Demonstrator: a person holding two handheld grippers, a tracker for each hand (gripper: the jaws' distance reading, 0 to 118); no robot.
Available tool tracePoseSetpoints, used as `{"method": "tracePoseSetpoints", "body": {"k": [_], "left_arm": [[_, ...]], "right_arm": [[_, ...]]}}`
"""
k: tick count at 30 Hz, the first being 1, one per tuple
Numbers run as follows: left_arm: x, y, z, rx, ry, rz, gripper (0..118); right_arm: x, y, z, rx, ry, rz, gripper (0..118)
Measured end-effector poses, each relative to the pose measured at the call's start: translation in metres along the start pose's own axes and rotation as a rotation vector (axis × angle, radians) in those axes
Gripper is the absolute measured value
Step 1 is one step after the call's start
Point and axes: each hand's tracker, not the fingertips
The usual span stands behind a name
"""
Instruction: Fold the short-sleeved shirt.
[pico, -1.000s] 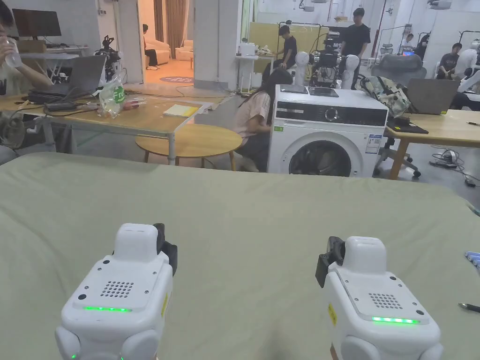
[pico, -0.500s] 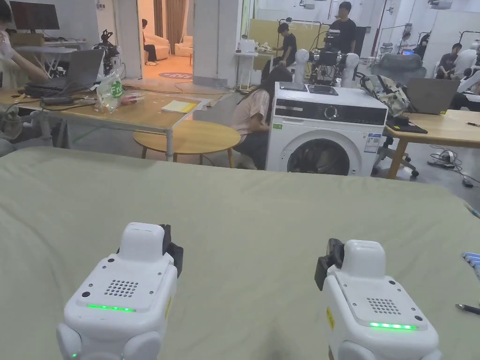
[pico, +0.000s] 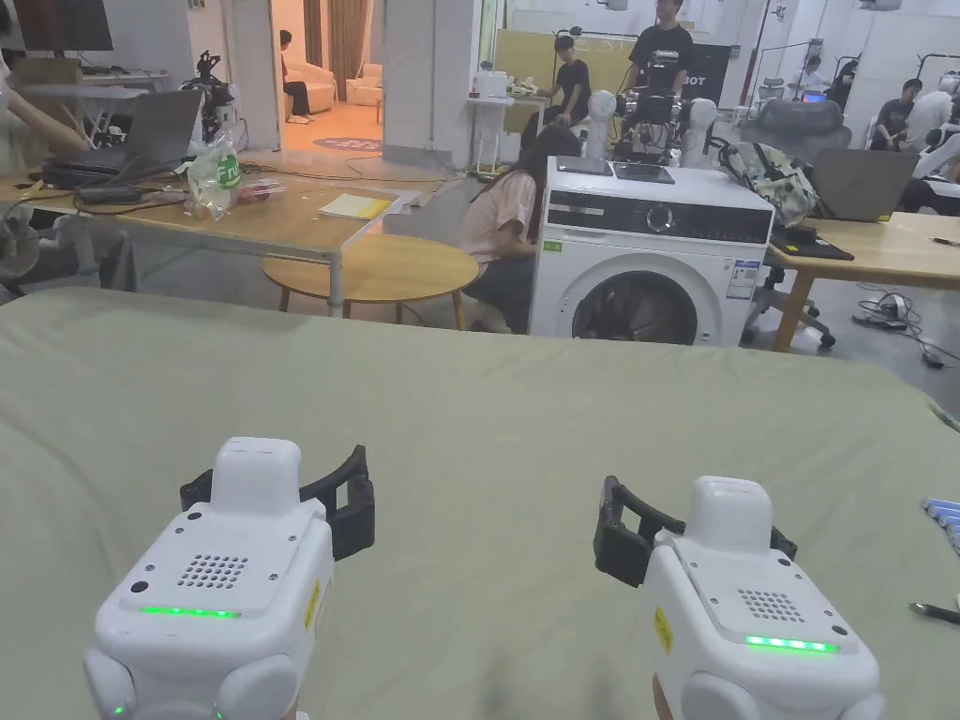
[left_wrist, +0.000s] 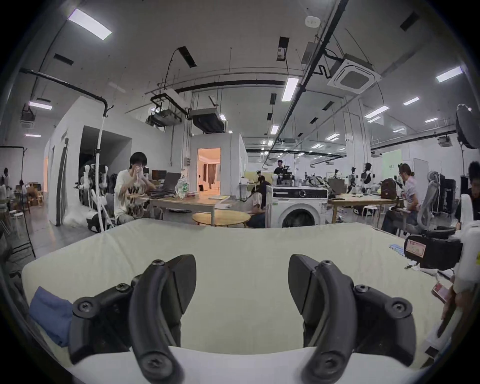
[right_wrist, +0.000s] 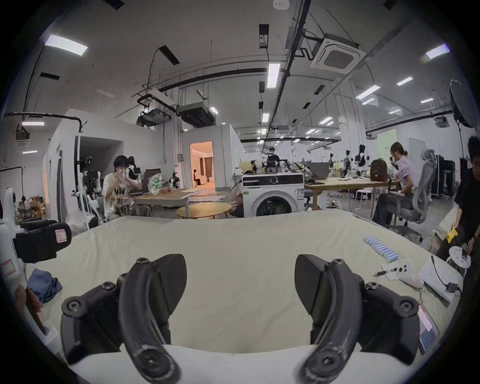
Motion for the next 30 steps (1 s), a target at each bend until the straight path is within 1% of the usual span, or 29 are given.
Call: {"method": "tracePoseSetpoints", "body": {"k": [5,6,8,11,14,16,19,22,26,30], "left_arm": [[-0.003,0.001,-0.006,-0.017,-0.010,0.004,73],[-0.002,0.001,-0.008,-0.025,-0.003,-0.001,73],[-0.001,0.003,-0.012,-0.051,0.022,-0.020,73],[-0.002,0.002,-0.013,-0.065,0.020,-0.010,73],[0.000,-0.001,-0.012,-0.059,0.037,-0.008,73],[0.001,-0.003,-0.011,-0.056,0.063,-0.032,73],[0.002,-0.005,-0.010,-0.060,0.062,-0.061,73],[0.000,-0.006,-0.009,-0.061,0.046,-0.062,73],[-0.005,-0.006,-0.008,-0.056,0.040,-0.039,73],[-0.011,-0.005,-0.009,-0.062,0.046,-0.014,73]], "right_arm": [[0.007,0.006,-0.001,0.010,0.053,-0.067,88],[0.005,0.007,-0.002,-0.001,0.036,-0.076,88],[0.003,0.010,-0.007,-0.064,-0.019,-0.070,88],[-0.001,0.010,-0.013,-0.119,-0.047,-0.079,88],[-0.004,0.012,-0.015,-0.145,-0.043,-0.103,88],[-0.003,0.014,-0.013,-0.146,-0.021,-0.126,88],[-0.002,0.016,-0.011,-0.133,0.001,-0.157,88],[-0.006,0.020,-0.011,-0.142,-0.009,-0.160,88],[-0.011,0.020,-0.013,-0.151,-0.047,-0.109,88],[-0.010,0.020,-0.014,-0.158,-0.064,-0.114,88]]}}
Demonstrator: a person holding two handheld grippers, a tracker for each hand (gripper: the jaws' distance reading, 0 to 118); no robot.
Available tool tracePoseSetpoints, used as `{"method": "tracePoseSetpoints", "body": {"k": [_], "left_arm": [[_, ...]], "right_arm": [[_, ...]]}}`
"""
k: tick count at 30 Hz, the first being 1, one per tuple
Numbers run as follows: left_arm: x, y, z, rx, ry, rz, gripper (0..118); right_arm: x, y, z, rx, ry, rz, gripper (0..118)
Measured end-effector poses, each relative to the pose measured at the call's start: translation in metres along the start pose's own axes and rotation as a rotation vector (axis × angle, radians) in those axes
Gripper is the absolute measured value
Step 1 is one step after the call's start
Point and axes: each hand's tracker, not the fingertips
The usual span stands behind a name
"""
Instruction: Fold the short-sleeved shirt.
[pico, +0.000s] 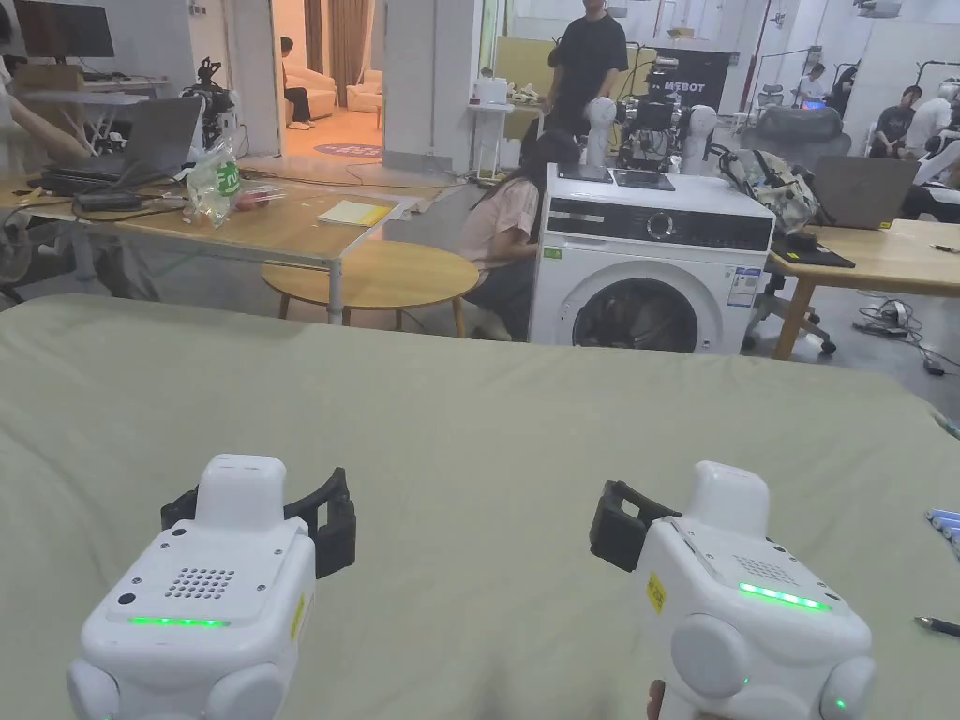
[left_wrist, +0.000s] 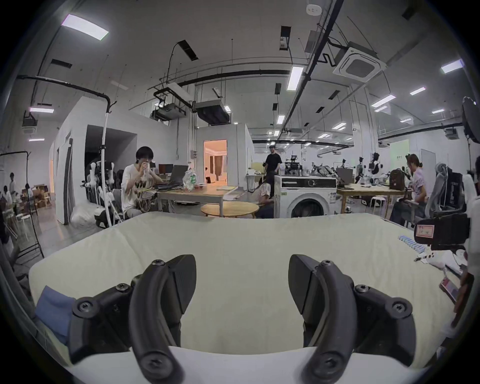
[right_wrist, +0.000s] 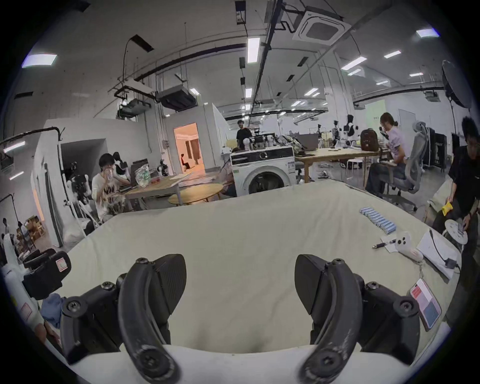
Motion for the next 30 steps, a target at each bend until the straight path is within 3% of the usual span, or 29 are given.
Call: {"method": "tracePoseSetpoints", "body": {"k": [6,18,30], "left_arm": [[-0.003,-0.001,0.000,-0.009,-0.003,0.000,73],[-0.004,-0.001,0.000,0.016,0.015,0.002,73],[-0.006,-0.004,-0.005,-0.008,0.003,-0.001,73]], "right_arm": [[0.005,0.002,-0.001,0.000,0.002,-0.022,88],[-0.004,0.000,-0.003,0.036,-0.028,0.040,88],[0.000,-0.006,-0.016,-0.013,-0.054,0.027,88]]}}
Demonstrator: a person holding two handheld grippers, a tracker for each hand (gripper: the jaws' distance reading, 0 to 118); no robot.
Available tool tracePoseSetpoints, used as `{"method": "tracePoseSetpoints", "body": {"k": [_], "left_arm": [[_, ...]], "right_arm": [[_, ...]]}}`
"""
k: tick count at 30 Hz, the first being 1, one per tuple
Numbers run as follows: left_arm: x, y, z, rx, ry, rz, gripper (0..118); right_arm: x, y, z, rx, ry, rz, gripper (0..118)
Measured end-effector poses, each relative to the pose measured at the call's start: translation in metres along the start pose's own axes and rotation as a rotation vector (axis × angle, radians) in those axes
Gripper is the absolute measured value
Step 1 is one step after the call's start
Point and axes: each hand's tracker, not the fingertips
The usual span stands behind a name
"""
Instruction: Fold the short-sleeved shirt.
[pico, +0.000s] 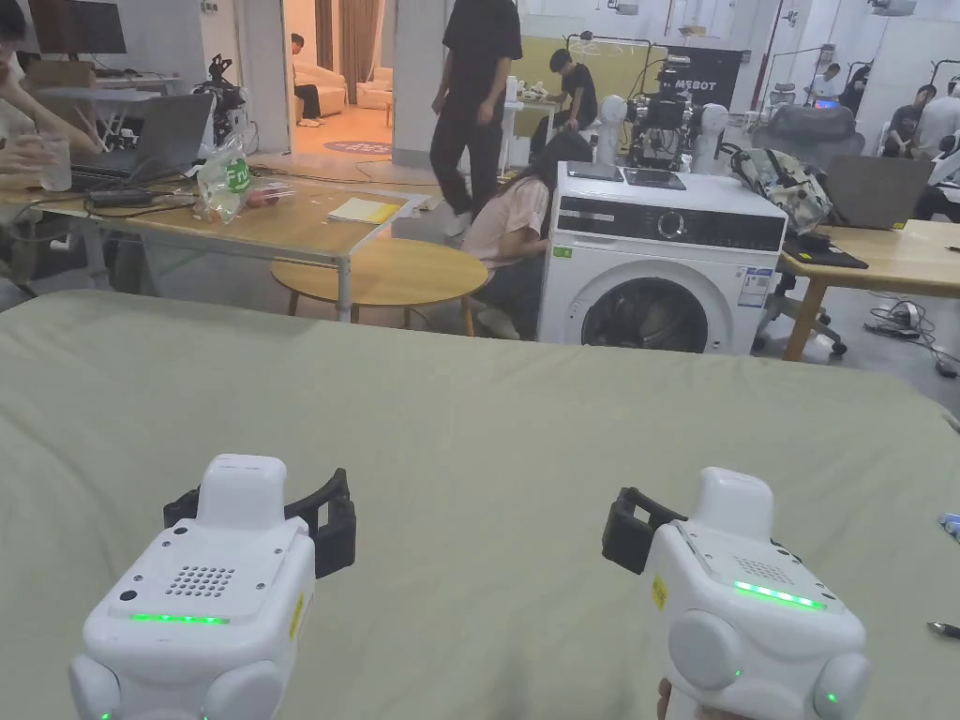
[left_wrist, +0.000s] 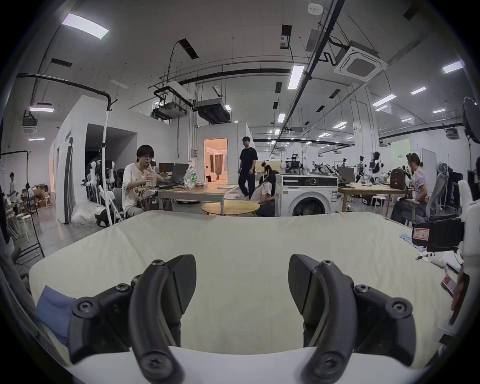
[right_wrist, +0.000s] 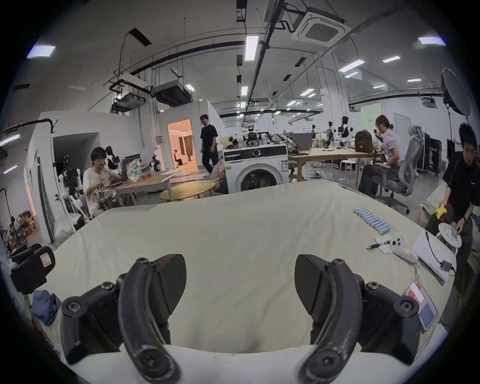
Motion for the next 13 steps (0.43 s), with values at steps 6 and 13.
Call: {"method": "tracePoseSetpoints", "body": {"k": [6,13], "left_arm": [[-0.0019,-0.0014,-0.0018,-0.022,-0.009,0.005,73],[-0.0015,-0.0029,-0.0009,-0.034,-0.024,0.003,73]], "right_arm": [[-0.0022,-0.0018,-0.0007,-0.025,-0.006,-0.002,88],[-0.0008,-0.0023,-0.0014,-0.041,0.037,-0.006,88]]}}
